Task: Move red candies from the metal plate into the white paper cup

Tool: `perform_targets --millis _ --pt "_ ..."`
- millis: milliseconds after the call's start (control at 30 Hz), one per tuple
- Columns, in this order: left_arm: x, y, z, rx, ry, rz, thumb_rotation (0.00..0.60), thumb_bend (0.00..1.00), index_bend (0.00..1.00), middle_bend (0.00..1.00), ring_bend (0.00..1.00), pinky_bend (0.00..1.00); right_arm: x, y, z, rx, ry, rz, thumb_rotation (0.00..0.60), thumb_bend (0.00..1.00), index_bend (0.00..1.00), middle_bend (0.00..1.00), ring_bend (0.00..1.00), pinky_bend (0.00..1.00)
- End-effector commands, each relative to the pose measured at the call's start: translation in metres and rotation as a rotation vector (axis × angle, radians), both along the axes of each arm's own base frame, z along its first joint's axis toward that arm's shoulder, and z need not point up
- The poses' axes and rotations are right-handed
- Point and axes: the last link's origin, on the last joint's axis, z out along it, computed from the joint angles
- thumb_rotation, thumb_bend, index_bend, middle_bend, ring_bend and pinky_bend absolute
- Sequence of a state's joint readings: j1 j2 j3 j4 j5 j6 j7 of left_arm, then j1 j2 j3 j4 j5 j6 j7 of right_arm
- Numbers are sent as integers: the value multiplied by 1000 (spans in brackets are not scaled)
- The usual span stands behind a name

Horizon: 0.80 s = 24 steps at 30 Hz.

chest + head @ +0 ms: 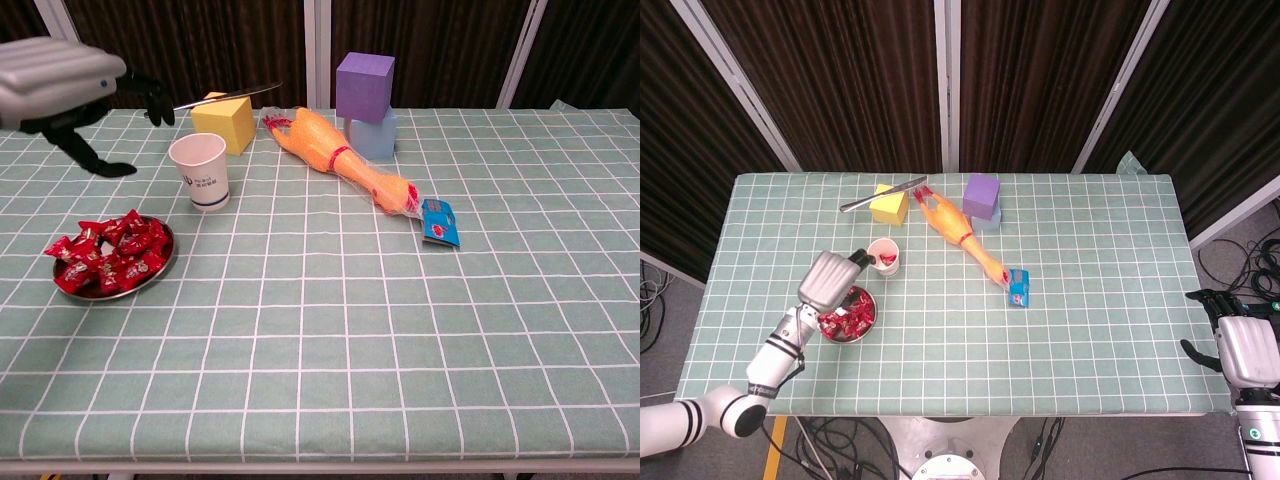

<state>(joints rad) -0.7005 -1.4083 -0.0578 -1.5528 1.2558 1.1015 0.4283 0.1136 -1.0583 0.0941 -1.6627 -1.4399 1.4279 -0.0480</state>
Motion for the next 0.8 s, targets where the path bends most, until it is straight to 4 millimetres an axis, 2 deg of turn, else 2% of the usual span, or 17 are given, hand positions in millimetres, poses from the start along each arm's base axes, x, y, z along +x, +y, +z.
perform_targets --millis 33,267,600,800 --pt "-8 -10 -19 -72 47 -4 600 270 378 417 873 1000 0 0 0 0 1 0 600 103 261 250 207 460" --pt "-18 -9 -49 -135 152 5 600 282 374 405 872 1000 -3 4 3 -10 3 -18 600 103 261 252 208 474" --pt "-26 -22 -50 -153 201 55 600 282 365 384 872 1000 -2 1 1 3 2 -18 600 103 261 253 208 478" --pt "-30 -24 -58 -165 211 75 600 282 374 392 873 1000 -2 1 1 3 2 -19 600 104 261 253 208 479"
